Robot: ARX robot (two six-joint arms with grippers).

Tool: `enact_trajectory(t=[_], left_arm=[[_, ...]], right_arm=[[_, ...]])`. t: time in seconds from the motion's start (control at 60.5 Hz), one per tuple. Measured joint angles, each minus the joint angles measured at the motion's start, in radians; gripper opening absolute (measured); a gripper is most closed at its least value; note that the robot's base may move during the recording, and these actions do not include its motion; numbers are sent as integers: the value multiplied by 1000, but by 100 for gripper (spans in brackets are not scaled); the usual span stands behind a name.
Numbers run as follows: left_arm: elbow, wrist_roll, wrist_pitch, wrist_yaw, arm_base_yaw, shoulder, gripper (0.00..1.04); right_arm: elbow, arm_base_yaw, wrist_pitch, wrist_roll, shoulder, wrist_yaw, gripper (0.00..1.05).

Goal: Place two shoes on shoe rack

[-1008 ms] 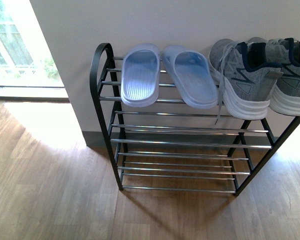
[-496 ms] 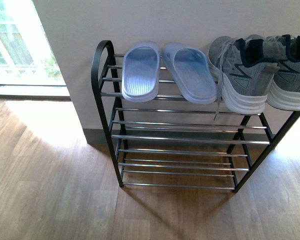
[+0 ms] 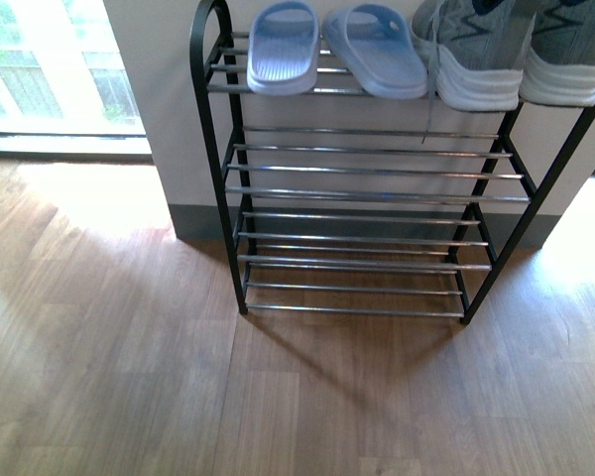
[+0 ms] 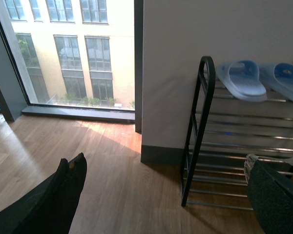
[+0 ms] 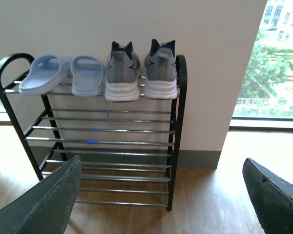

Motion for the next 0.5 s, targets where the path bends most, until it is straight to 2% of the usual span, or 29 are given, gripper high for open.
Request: enact_trajectory(t=[0.496], left_arm=[[0,1,0,0,0,0,95]], right_arm=[[0,0,0,0,-1,0,96]])
